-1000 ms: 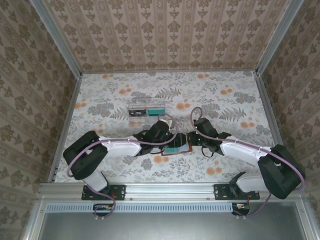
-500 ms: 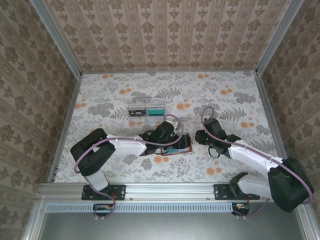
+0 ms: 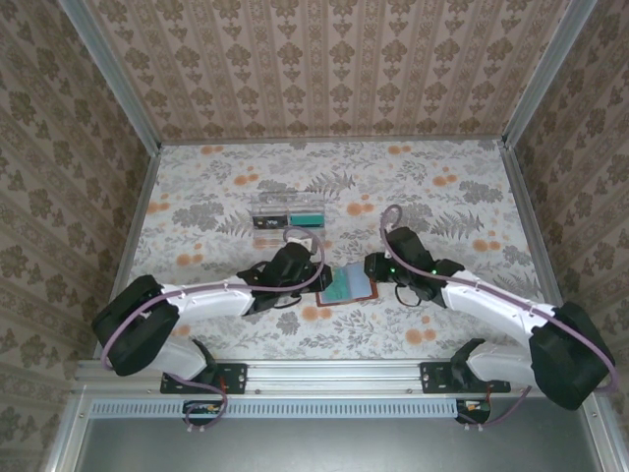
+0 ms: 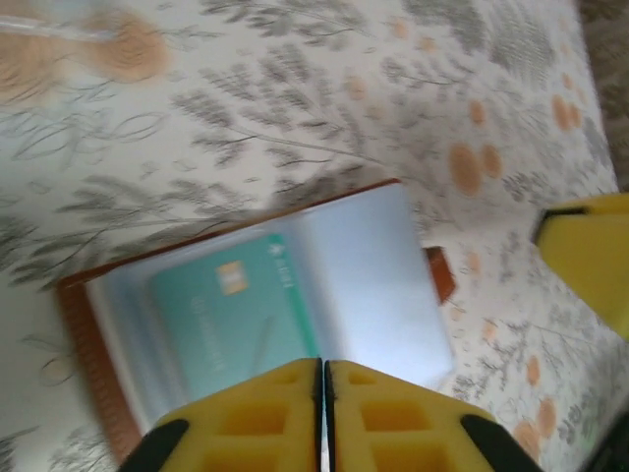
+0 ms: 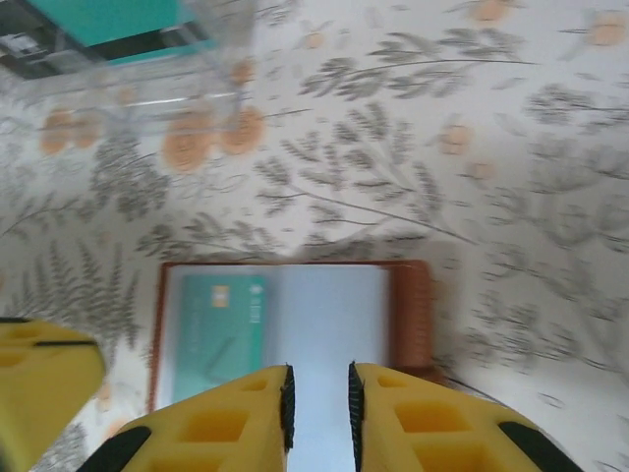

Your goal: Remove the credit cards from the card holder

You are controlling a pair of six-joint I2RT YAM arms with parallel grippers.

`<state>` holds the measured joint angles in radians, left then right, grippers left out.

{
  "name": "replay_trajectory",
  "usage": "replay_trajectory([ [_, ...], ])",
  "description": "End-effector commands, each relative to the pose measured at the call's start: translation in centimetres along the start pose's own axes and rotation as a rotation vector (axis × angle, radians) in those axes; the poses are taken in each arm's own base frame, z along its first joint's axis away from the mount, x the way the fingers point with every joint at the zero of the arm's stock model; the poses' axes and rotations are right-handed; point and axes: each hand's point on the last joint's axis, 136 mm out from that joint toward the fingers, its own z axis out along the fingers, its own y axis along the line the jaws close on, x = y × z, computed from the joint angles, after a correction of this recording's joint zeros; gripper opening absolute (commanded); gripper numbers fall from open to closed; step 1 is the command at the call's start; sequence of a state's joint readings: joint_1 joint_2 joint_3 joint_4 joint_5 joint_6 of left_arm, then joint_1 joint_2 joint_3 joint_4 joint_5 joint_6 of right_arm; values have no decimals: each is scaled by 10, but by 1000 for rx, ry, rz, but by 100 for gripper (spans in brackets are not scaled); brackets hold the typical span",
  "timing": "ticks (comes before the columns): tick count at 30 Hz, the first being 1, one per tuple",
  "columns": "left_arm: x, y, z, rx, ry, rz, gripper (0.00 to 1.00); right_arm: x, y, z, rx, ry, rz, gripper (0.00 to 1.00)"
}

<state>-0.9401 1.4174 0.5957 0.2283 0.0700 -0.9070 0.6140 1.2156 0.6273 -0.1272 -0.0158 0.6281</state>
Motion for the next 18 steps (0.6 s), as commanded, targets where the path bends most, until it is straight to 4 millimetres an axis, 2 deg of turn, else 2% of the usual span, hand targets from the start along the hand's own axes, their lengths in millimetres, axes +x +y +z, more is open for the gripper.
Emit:
replay_trajectory([
  [1,5,15,2,-53,12,-2,2,4,27,11,-76,49,-9,22],
  [5,9,16,12,-46,32,-13,0,16,45,27,-122,117,0,21],
  [7,10,15,17,-43,41,-15,0,27,44,41,-118,167,23,21],
  [10,12,17,21,-50,52,-14,0,35,43,51,-118,204,46,20],
  [18,24,35,23,-110,77,-38,0,49,38,63,-99,261,62,20],
])
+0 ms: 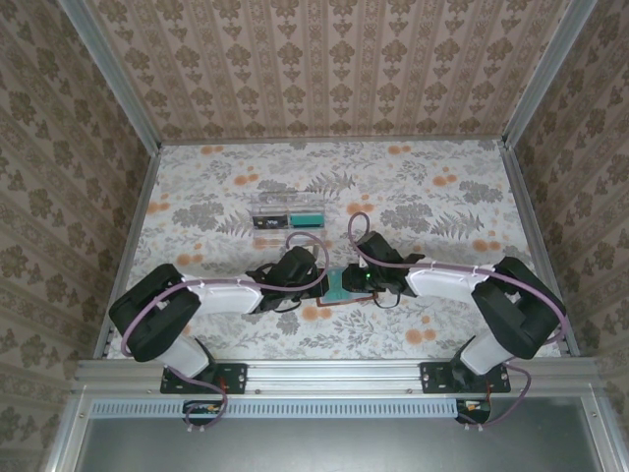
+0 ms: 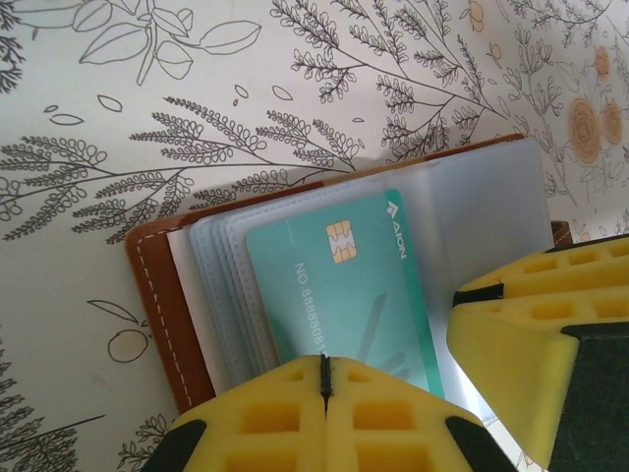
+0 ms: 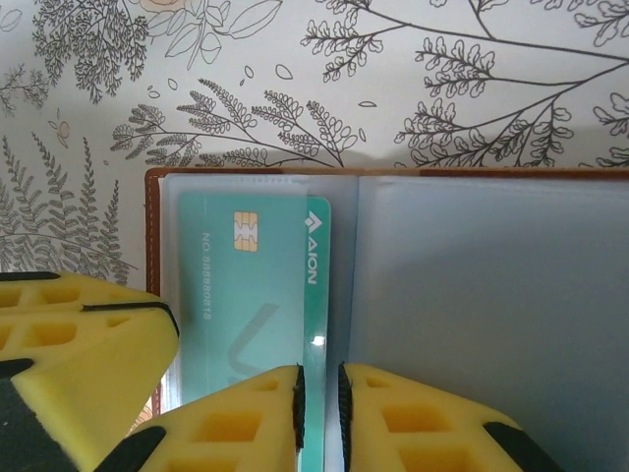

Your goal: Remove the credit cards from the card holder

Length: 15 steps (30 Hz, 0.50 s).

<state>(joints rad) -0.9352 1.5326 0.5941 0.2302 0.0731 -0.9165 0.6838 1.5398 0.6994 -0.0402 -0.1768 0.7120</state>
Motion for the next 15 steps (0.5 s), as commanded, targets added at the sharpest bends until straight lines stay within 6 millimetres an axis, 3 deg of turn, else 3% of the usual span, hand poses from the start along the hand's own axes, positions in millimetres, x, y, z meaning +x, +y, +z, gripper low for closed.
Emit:
replay_trajectory([
  [1,4,8,3,-28,8,-21,0,-6,14,3,-43,7,11,20],
  [10,13,19,0,-70,16,-29,0,-3,5,7,1,25,22,21],
  [15,11,12,-8,-48,0,-20,0,0,2,9,11,37,25,21],
])
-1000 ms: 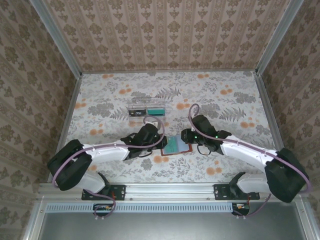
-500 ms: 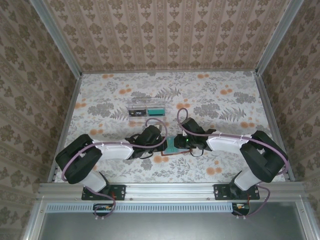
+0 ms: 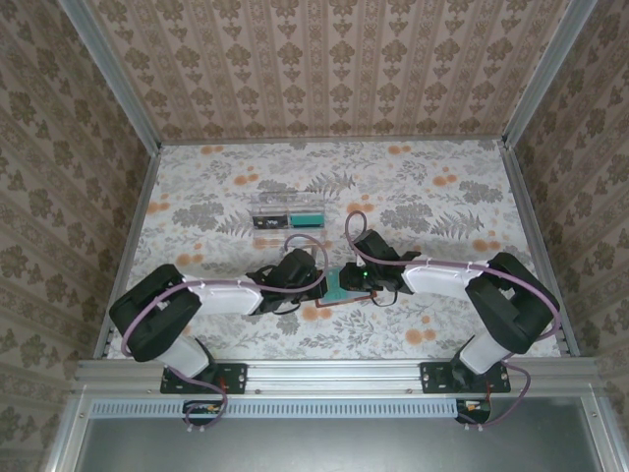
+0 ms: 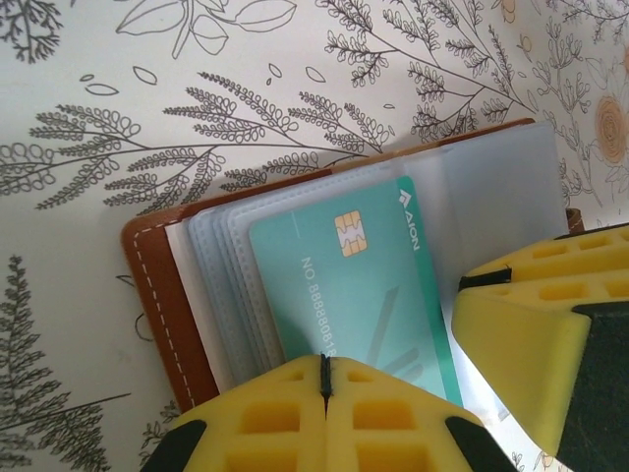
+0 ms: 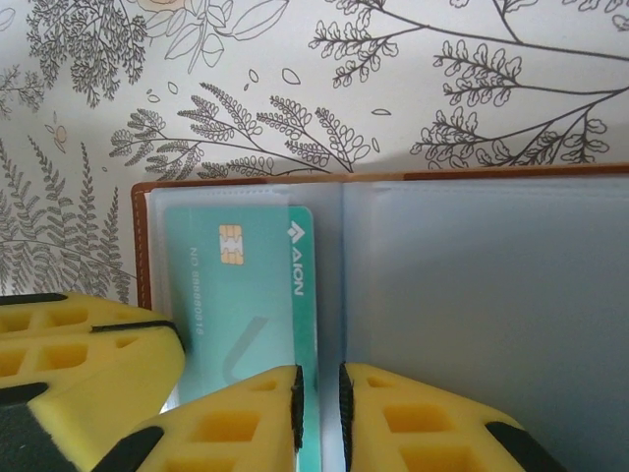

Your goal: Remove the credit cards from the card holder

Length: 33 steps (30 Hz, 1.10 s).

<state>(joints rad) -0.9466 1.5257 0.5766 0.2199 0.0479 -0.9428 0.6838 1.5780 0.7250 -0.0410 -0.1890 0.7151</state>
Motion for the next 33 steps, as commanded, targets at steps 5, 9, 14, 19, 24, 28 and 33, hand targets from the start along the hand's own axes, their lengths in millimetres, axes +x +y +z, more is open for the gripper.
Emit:
replay_trajectory([
  [5,-2,-2,-19,-10,-32,24,0,2,-1,3,13,22,18,21],
  [9,2,7,-16,-39,-20,25,0,2,1,4,4,27,16,21],
  [14,10,15,-4,-50,8,11,0,3,3,6,-8,38,17,21],
  [19,14,19,-1,-64,19,1,0,2,8,5,-29,41,16,21],
  [24,15,21,-1,-74,22,-2,0,5,12,7,-59,57,16,21],
  [28,17,22,0,-75,27,-3,0,7,14,11,-75,71,26,20],
  [33,17,22,1,-74,28,-1,0,6,13,11,-95,69,46,13],
])
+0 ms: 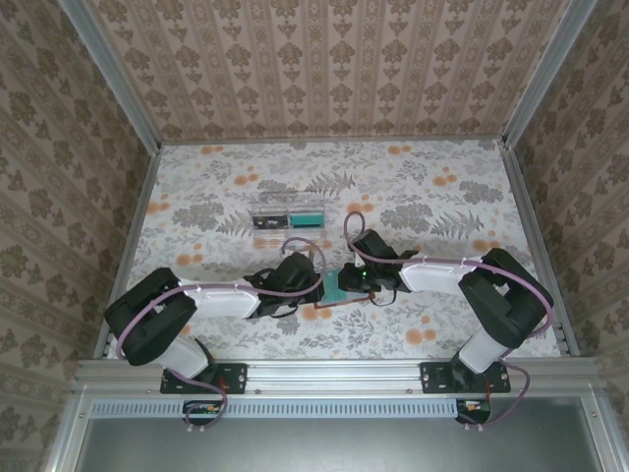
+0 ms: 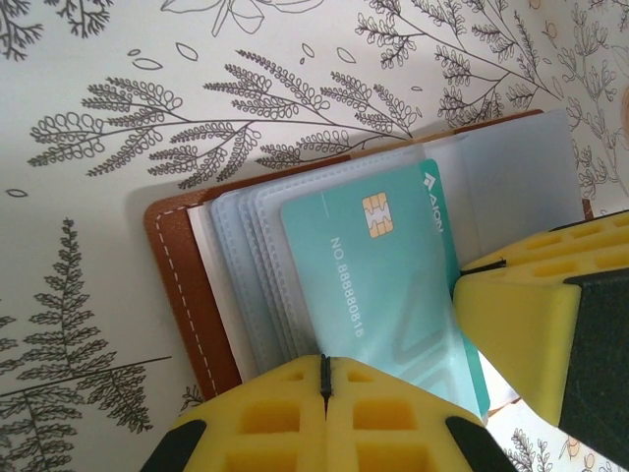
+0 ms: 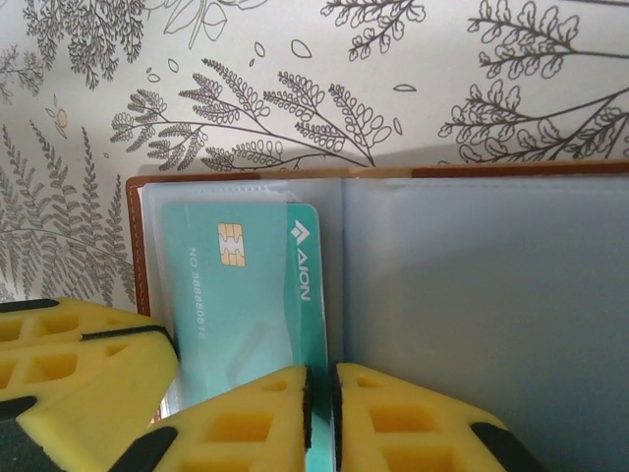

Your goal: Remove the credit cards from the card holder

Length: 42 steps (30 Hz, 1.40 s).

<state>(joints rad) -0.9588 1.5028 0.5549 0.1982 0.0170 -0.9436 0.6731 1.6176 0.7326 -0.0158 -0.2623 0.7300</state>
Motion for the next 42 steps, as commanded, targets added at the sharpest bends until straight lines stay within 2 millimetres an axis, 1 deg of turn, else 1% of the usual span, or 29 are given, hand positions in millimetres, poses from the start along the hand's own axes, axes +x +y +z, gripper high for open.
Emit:
replay_trajectory([
  [1,12,13,5,-43,33,-8,0,1,9,4,-60,21,26,12],
  [2,12,14,5,-45,34,-9,0,1,8,4,-69,24,36,10],
  [5,13,15,5,-47,35,-7,0,0,12,3,-109,26,48,0],
  [8,12,15,5,-49,32,-9,0,-2,8,1,-113,15,62,0],
  [12,13,19,4,-56,31,-10,0,-8,-5,-8,-101,-15,90,0],
  [15,12,19,3,-58,30,-8,0,-10,-11,-14,-95,-23,95,0],
  [18,12,19,3,-56,30,-7,0,-10,-11,-15,-101,-20,90,0],
  [22,11,17,4,-53,33,1,0,-9,-9,-11,-121,-7,85,0],
  [24,12,17,4,-60,40,5,0,-8,-7,-8,-133,11,83,13],
  [26,12,16,4,-59,41,10,0,-7,-5,-4,-145,24,79,23],
  [27,12,17,5,-61,43,11,0,-7,-5,-3,-150,25,78,24],
  [30,12,17,5,-66,46,11,0,-5,-4,2,-163,40,80,25],
  [34,14,17,6,-65,51,9,0,-3,-3,7,-182,56,89,22],
  [39,13,17,5,-64,49,11,0,-4,-8,4,-171,37,99,3],
  [40,13,18,5,-66,48,10,0,-5,-11,2,-165,30,105,0],
  [42,13,19,4,-70,47,9,0,-8,-17,-3,-160,13,118,0],
])
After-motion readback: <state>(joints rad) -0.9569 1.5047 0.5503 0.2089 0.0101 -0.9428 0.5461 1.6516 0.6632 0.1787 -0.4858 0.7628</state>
